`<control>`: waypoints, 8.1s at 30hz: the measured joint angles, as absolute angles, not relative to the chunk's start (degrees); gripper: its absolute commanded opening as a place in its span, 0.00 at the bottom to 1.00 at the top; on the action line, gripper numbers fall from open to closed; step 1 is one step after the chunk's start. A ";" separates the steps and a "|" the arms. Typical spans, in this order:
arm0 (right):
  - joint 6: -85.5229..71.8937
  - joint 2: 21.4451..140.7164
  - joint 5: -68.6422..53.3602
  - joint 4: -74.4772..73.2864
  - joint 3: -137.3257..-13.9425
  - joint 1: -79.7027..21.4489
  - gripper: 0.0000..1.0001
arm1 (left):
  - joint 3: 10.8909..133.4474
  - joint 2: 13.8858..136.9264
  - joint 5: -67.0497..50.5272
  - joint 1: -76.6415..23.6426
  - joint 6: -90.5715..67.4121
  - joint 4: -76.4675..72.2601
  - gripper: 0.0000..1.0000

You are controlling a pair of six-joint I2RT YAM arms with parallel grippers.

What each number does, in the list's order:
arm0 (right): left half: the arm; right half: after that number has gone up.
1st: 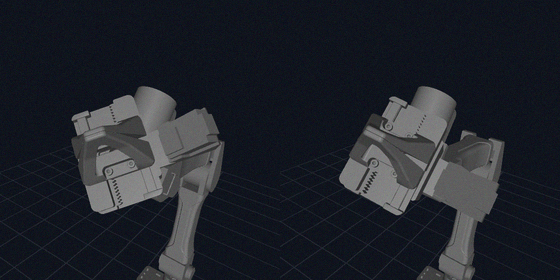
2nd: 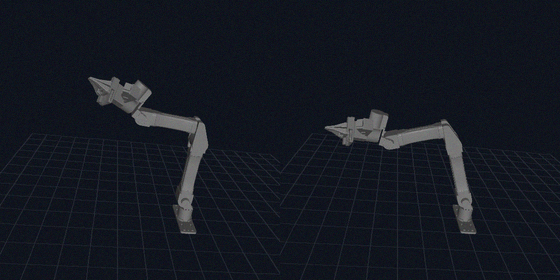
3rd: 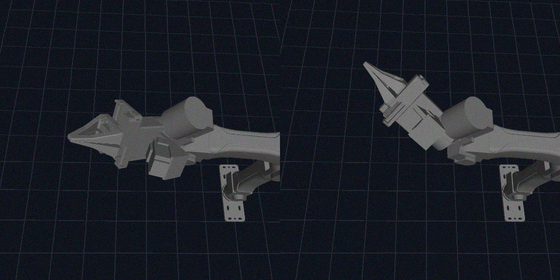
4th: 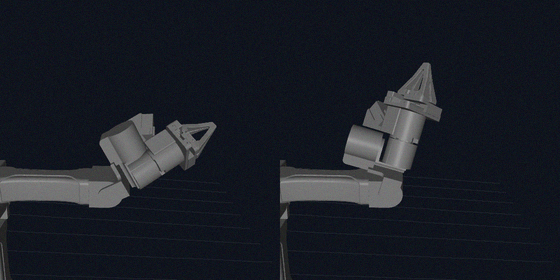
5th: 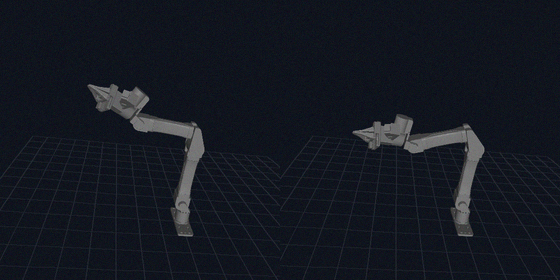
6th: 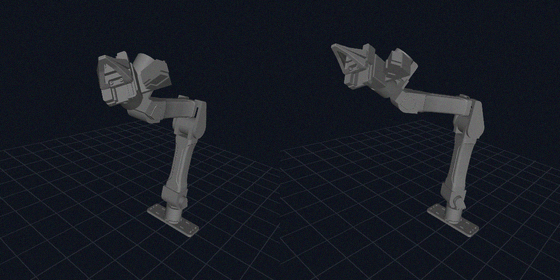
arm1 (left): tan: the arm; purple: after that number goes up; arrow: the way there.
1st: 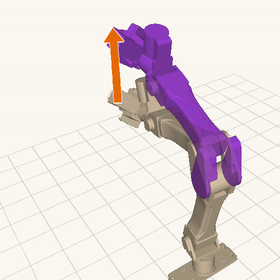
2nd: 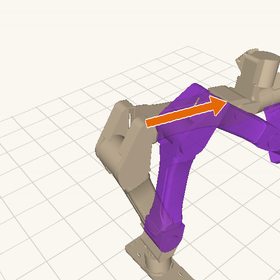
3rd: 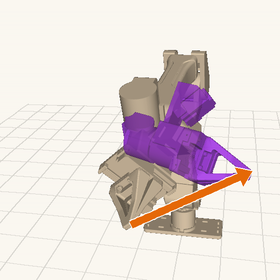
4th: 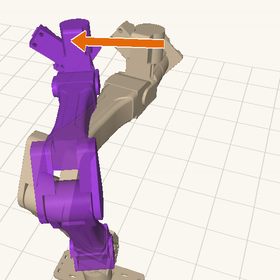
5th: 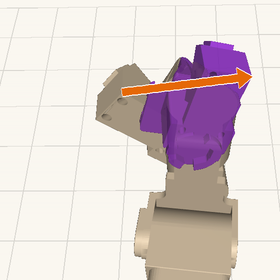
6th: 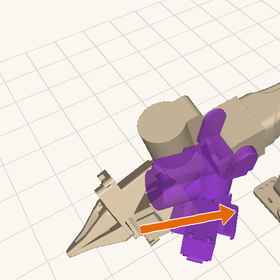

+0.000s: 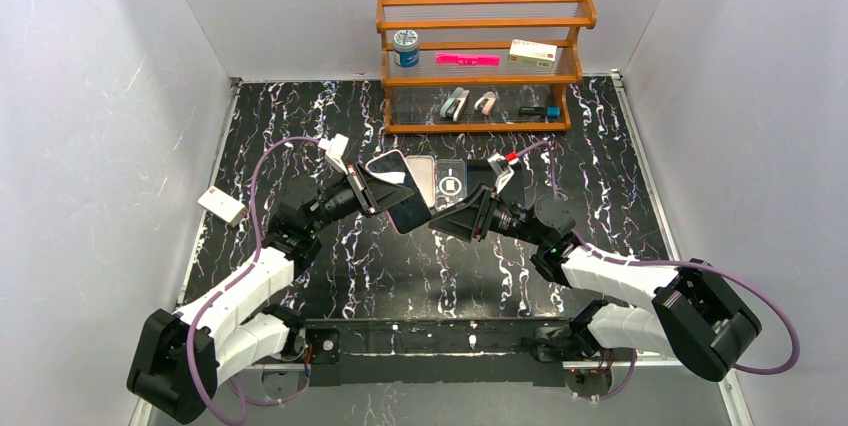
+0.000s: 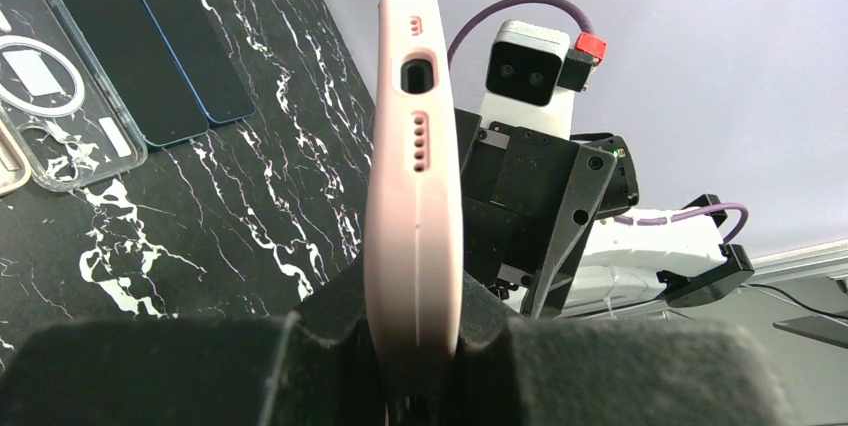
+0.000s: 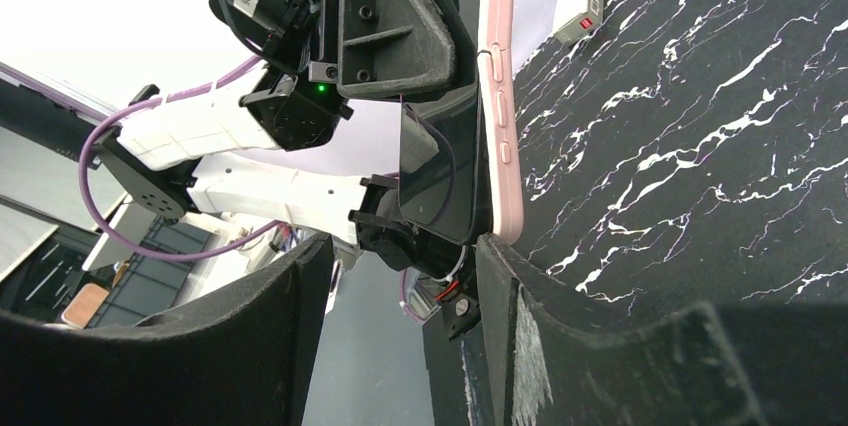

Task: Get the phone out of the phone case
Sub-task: Remove the phone case from the phone, then place the phone at the center of the board, then place the phone case at the center of the board.

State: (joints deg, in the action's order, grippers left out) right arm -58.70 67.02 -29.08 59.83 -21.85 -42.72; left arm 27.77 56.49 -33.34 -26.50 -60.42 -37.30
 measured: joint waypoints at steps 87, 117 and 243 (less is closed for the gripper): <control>-64.69 65.21 -23.49 56.40 -23.77 -42.94 0.01 | 18.81 39.07 -12.67 -40.38 -46.57 -25.30 0.64; -67.37 66.48 -26.26 58.46 -23.79 -42.35 0.01 | 22.74 54.59 -15.33 -40.71 -52.71 -41.54 0.02; -13.87 92.05 -19.42 -7.01 -49.76 1.93 0.99 | 70.39 107.79 -13.54 -18.90 -14.02 14.39 0.98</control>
